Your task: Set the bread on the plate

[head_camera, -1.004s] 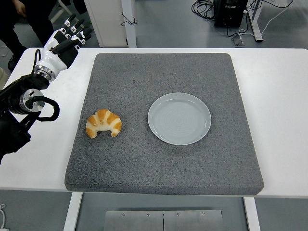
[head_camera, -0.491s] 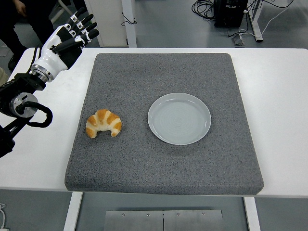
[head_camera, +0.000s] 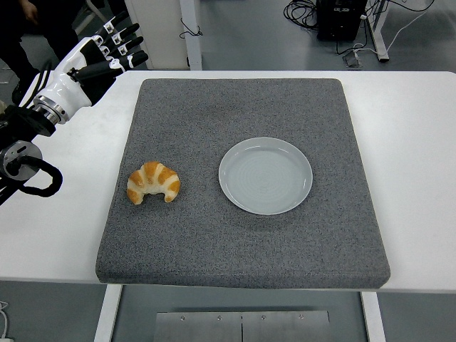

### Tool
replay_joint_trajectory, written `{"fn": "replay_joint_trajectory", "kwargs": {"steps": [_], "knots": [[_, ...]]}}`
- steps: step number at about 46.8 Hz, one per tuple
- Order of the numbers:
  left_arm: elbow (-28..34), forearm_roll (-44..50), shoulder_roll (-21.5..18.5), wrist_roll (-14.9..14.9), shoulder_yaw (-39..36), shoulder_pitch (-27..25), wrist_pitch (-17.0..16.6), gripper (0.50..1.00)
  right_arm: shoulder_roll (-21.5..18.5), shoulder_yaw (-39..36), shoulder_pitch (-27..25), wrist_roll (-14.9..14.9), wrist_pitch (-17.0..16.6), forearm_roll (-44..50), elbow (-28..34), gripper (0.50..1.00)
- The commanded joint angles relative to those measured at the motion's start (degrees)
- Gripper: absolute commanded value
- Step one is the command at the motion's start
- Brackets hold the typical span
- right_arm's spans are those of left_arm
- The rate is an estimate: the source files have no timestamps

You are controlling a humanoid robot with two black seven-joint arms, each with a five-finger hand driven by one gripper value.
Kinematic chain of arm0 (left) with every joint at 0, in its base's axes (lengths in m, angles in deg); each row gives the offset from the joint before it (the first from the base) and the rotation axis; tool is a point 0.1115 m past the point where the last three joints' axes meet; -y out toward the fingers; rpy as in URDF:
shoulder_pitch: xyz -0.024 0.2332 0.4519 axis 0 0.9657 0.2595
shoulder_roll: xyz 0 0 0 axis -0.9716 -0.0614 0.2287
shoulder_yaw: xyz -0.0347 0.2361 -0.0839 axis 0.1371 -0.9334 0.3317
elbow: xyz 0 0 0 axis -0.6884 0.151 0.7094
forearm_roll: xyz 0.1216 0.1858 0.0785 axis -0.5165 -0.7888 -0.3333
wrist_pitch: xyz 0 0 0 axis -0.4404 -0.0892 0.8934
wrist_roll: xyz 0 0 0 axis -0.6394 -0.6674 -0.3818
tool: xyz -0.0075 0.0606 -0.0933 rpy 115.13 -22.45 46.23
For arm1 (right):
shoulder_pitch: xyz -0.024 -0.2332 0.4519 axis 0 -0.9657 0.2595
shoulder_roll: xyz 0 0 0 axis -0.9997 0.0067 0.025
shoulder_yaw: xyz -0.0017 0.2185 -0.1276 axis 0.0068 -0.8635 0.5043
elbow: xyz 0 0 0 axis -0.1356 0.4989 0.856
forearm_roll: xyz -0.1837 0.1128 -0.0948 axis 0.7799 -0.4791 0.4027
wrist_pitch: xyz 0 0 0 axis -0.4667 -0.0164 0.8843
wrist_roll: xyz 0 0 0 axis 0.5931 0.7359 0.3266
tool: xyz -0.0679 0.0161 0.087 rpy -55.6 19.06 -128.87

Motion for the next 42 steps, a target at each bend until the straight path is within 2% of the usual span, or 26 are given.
{"fn": "replay_joint_trajectory", "kwargs": {"steps": [1,9,17,23,29,33,42], "knots": [[1.09,-4.62,-0.32,0.01,-0.09,0.00,-1.95,0.980,0.00,0.00,0.00,0.01,0.01,-0.01,0.00,1.000],[3.90,-15.26,-0.76,-0.43,-0.36,0.96,-6.26,0.980,0.00,0.00,0.00,0.01,0.01,-0.01,0.00,1.000],[9.35,-24.66,-3.75,-1.48,-0.44,3.07,-9.25,0.980,0.00,0.00,0.00,0.01,0.01,-0.01,0.00,1.000],[11.99,-28.53,-5.59,-5.34,-1.49,3.86,-10.66,0.980,0.00,0.00,0.00,-0.08,0.01,-0.01,0.00,1.000],[14.54,-35.21,-7.97,-10.53,-3.34,3.95,-14.88,0.980,0.00,0.00,0.00,0.01,-0.08,-0.01,0.00,1.000],[15.15,-40.92,-8.94,-11.85,-3.52,4.39,-14.97,0.980,0.00,0.00,0.00,0.01,0.01,-0.01,0.00,1.000],[18.32,-48.83,-11.22,-12.03,-4.31,7.03,-14.00,0.980,0.00,0.00,0.00,0.01,-0.08,-0.01,-0.09,1.000]]}}
